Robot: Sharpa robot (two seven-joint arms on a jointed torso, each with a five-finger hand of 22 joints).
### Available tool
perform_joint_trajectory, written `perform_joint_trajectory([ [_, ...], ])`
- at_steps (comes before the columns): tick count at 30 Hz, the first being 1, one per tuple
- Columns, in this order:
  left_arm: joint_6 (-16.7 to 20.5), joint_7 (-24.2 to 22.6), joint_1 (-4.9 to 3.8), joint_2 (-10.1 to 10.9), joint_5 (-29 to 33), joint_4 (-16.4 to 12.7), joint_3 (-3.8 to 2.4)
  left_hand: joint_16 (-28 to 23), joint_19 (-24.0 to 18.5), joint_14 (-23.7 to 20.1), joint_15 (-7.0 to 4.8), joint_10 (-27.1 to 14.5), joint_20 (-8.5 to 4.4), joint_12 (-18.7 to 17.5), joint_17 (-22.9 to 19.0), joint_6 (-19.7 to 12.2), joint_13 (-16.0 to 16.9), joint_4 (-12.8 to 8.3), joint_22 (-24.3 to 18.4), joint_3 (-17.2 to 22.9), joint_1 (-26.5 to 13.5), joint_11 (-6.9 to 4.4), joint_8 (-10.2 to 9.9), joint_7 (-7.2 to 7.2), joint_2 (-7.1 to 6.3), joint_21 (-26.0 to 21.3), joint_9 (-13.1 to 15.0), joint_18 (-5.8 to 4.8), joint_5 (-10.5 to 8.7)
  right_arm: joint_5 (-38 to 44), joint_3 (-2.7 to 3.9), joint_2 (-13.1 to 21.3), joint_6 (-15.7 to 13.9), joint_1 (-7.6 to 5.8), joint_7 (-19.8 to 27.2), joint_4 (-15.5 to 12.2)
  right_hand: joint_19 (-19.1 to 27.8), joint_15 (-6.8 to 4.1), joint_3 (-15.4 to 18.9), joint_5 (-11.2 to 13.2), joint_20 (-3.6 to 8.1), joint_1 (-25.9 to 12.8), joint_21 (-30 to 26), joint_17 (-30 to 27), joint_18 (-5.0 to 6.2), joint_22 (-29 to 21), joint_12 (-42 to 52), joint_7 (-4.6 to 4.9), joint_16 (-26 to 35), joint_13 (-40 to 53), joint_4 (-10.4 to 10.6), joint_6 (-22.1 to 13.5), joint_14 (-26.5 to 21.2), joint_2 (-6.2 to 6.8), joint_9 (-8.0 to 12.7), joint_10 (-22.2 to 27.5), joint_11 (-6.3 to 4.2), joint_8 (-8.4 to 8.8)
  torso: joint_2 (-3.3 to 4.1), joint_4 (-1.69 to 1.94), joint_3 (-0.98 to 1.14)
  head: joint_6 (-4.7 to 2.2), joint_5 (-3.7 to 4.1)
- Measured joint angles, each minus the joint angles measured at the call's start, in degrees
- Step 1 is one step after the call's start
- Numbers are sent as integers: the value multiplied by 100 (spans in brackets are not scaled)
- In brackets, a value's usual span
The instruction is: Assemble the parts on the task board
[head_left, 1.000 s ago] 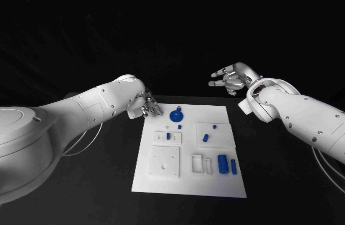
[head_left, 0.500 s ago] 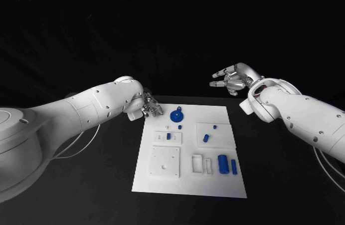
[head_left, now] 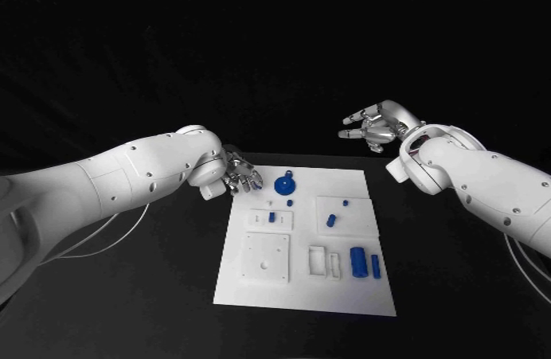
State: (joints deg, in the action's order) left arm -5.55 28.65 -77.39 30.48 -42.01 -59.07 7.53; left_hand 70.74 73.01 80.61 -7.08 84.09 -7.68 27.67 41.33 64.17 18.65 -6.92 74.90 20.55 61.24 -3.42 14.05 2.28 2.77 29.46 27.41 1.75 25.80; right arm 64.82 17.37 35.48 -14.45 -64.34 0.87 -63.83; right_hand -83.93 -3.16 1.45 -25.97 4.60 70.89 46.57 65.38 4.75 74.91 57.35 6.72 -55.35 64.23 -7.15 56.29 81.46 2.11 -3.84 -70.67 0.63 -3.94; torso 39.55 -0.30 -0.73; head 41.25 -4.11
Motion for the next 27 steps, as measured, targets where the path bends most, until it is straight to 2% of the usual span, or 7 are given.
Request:
perform_joint_trajectory([
  [1,17,15,-1,50,18,-91,6,0,0,11,-11,-10,0,21,12,10,0,0,0,0,-31,-12,1,10,1,0,7,0,16,0,0,-2,3,0,-1,8,0,0,-14,0,0,0,0,0,0,0,0,0,0,0,-14,0,0,0,0,0,0,0,-9,7,2,6,3],
  [2,33,29,-2,91,33,-168,12,1,0,17,-16,-15,0,22,21,18,0,-23,0,22,-55,-18,1,18,-3,1,168,0,21,0,-1,-3,7,1,-3,15,0,0,-14,-3,0,0,0,0,0,0,0,0,0,0,-14,0,0,0,0,0,0,0,-15,10,5,11,6],
  [5,103,68,-6,224,53,-448,43,26,21,37,-18,-15,-21,91,66,40,-11,-148,3,105,-115,-18,2,40,-19,26,180,0,78,0,-1,-7,20,4,-5,34,0,0,-14,-27,0,0,0,0,0,0,0,0,0,0,-14,0,0,0,0,0,0,0,-36,19,7,34,11],
  [9,223,102,-8,377,22,-794,139,48,20,48,-28,-14,-21,142,108,49,-22,-197,5,147,-162,-18,13,49,-45,48,211,0,121,0,-1,-5,36,28,-8,53,0,0,-37,-50,0,0,0,0,0,0,0,0,0,0,-37,0,0,0,0,0,0,0,-59,30,9,65,14],
  [14,468,154,-6,538,-144,-1185,306,71,41,97,-37,-14,-41,216,163,65,-39,-205,4,154,-189,-19,67,65,-31,71,216,0,177,0,-1,4,52,63,-12,65,0,0,-37,-50,0,0,0,0,0,0,0,0,0,0,-37,0,0,0,0,0,0,0,-87,48,7,109,19],
  [22,870,228,-1,738,-464,-1626,533,111,41,117,-17,5,-41,286,222,71,-66,-231,3,164,-258,-37,78,71,-26,114,329,0,188,0,-2,10,69,96,-16,79,0,0,-69,-88,0,0,0,0,1,0,0,0,0,0,-69,0,0,0,0,0,0,0,-122,73,0,180,26],
  [27,1061,259,39,780,-672,-1778,601,137,41,117,-17,6,-41,290,256,90,-71,-248,3,181,-291,-37,131,89,-49,114,332,0,188,0,-1,12,78,111,-17,86,0,0,-69,-88,0,0,0,0,0,0,0,0,0,0,-69,0,0,0,0,0,0,0,-130,76,-3,201,19],
])
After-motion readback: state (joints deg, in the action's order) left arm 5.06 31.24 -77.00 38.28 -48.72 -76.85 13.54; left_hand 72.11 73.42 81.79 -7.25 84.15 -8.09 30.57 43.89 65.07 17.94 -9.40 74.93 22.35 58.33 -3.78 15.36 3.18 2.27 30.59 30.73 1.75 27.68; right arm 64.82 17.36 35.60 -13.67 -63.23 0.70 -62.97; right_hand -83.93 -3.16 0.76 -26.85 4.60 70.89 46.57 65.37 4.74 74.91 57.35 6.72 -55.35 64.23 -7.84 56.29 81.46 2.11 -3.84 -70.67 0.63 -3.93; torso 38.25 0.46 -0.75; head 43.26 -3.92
